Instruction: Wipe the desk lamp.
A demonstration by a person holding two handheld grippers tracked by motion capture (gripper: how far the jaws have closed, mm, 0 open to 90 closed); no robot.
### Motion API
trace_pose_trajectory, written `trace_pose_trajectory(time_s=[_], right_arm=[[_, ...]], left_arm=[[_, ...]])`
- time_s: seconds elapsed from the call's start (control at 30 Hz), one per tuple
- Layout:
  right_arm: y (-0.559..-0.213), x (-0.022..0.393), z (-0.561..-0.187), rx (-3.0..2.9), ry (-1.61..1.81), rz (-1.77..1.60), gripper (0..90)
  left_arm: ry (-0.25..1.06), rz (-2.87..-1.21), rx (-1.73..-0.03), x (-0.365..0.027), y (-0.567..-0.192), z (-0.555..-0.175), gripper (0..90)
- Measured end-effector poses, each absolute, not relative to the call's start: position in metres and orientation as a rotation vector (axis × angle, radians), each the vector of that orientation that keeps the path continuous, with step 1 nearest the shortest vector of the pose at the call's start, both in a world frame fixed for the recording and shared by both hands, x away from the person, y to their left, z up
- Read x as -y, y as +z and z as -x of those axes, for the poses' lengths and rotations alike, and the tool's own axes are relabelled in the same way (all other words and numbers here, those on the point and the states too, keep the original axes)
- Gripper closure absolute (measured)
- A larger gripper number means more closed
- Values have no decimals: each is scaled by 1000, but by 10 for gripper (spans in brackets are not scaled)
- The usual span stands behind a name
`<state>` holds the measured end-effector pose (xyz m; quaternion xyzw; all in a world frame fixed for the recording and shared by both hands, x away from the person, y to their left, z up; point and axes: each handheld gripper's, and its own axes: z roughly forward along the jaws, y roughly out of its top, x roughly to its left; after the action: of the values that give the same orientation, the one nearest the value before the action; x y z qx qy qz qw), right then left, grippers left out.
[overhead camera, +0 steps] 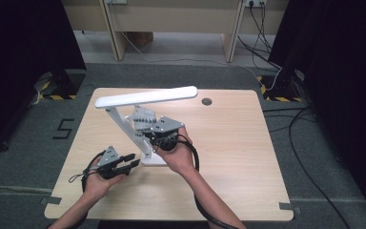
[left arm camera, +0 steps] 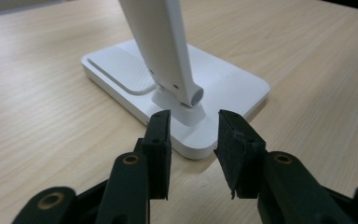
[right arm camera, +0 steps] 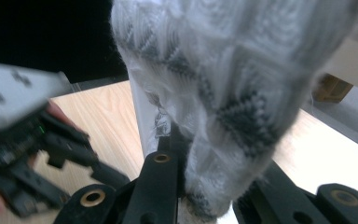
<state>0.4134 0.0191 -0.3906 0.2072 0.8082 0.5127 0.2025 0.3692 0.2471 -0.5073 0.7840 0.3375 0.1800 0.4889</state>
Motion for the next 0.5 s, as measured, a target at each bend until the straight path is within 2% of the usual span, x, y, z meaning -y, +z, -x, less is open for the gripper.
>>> trace_pose_trajectory(time_s=[0.5], right_arm=[[-379, -28, -413, -2247, 1457, -556, 820]], left_arm=[[469, -1918, -793, -233, -516, -380, 624]])
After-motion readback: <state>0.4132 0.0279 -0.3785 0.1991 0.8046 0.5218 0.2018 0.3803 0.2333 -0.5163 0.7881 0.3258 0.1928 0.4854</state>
